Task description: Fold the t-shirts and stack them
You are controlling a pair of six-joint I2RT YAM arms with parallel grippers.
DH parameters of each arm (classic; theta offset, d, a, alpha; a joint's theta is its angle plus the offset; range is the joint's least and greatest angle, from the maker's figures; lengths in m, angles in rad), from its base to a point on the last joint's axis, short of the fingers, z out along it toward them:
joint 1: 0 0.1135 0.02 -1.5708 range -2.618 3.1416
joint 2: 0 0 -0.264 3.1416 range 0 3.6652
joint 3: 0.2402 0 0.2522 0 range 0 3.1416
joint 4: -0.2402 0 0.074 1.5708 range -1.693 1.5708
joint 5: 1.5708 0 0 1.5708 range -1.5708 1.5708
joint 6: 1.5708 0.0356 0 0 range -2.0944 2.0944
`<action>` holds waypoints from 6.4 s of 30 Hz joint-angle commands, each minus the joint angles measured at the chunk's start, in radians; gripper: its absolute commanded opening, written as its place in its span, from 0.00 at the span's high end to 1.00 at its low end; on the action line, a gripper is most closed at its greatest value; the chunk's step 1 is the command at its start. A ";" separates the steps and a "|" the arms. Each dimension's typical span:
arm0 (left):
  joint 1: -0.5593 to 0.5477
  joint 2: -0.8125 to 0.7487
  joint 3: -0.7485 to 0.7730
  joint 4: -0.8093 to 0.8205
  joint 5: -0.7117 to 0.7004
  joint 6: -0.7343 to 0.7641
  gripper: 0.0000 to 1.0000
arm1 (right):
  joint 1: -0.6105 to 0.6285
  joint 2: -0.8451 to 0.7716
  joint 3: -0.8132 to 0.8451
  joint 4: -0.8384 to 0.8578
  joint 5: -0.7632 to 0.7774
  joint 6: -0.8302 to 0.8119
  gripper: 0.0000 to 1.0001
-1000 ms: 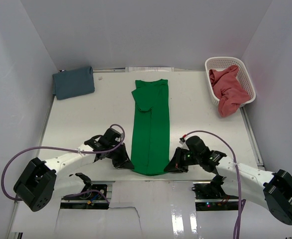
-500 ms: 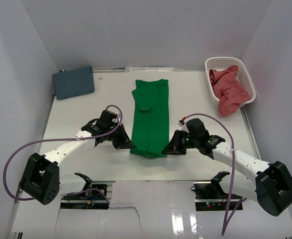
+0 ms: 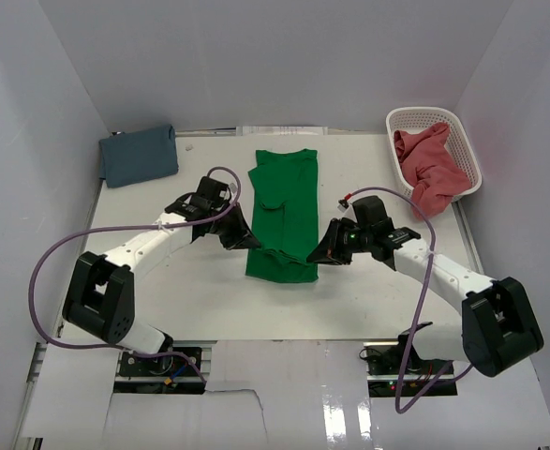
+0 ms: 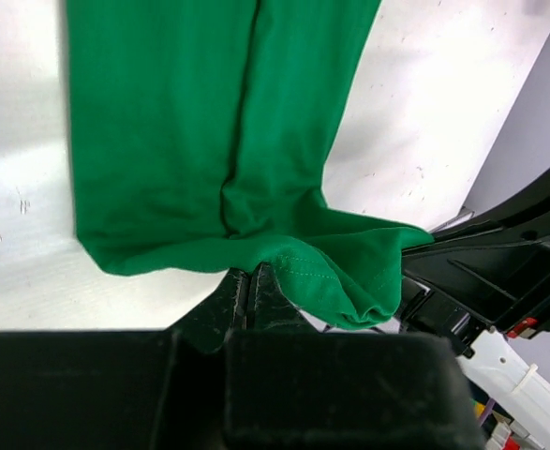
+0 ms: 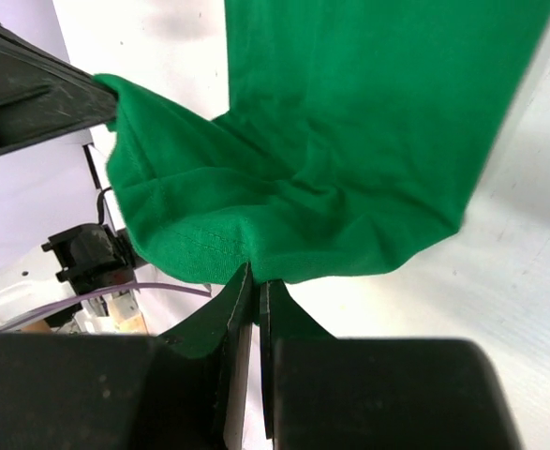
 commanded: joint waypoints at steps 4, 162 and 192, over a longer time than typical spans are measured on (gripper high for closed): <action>0.027 0.038 0.112 -0.001 -0.031 0.041 1.00 | -0.032 0.061 0.115 -0.040 -0.014 -0.094 0.92; 0.122 0.659 0.394 0.575 0.006 0.350 0.59 | -0.194 0.831 0.551 0.279 -0.095 -0.225 0.92; 0.115 0.009 -0.058 0.191 0.059 0.252 0.35 | -0.192 0.170 0.001 0.129 -0.209 -0.173 0.19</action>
